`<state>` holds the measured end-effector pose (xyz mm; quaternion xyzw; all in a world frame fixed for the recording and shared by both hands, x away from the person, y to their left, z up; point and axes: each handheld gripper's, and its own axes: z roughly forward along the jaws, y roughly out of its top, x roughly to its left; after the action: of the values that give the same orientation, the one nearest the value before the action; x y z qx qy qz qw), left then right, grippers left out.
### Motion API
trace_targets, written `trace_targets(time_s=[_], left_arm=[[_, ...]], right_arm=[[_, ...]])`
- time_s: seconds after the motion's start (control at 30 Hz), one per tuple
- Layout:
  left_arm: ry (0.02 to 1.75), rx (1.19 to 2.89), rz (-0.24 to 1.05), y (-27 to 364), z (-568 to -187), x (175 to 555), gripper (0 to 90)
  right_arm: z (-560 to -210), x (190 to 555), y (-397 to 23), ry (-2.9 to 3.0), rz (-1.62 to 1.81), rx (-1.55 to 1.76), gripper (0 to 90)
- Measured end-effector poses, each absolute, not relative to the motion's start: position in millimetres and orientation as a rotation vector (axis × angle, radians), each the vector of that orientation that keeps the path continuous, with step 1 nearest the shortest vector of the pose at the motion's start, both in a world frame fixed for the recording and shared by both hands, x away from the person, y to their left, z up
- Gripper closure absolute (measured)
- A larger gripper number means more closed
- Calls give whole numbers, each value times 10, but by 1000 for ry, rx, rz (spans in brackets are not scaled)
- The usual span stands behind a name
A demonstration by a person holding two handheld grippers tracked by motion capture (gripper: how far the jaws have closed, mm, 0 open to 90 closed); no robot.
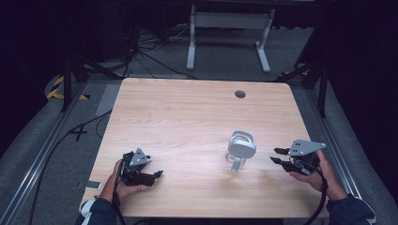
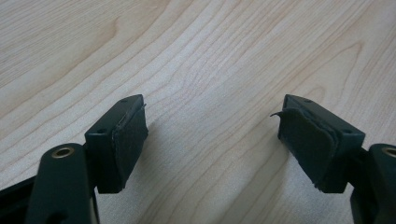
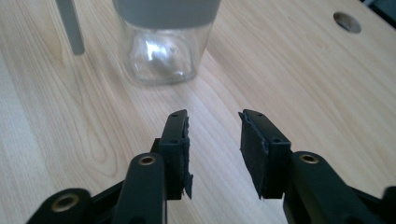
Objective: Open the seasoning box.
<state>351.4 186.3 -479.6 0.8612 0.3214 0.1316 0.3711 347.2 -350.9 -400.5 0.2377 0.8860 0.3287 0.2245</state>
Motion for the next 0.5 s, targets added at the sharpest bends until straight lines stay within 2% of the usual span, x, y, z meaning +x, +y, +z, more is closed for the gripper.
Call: trace_targets(time_s=[0.13, 0.3, 0.37, 0.5], left_arm=[[826, 2204, 341, 1860, -4799, 3513, 240], [817, 2214, 343, 1864, -4793, 3520, 236], [822, 2207, 334, 1854, -4799, 3520, 230], [812, 2208, 329, 1827, -4804, 3548, 200]], right_arm=[[-4102, 3435, -3626, 2465, 913, 676, 580], [-4254, 3361, -3740, 2467, 885, 702, 482], [-4320, 3341, -3794, 2472, 870, 723, 413], [-4471, 3300, -3937, 2463, 867, 790, 357]])
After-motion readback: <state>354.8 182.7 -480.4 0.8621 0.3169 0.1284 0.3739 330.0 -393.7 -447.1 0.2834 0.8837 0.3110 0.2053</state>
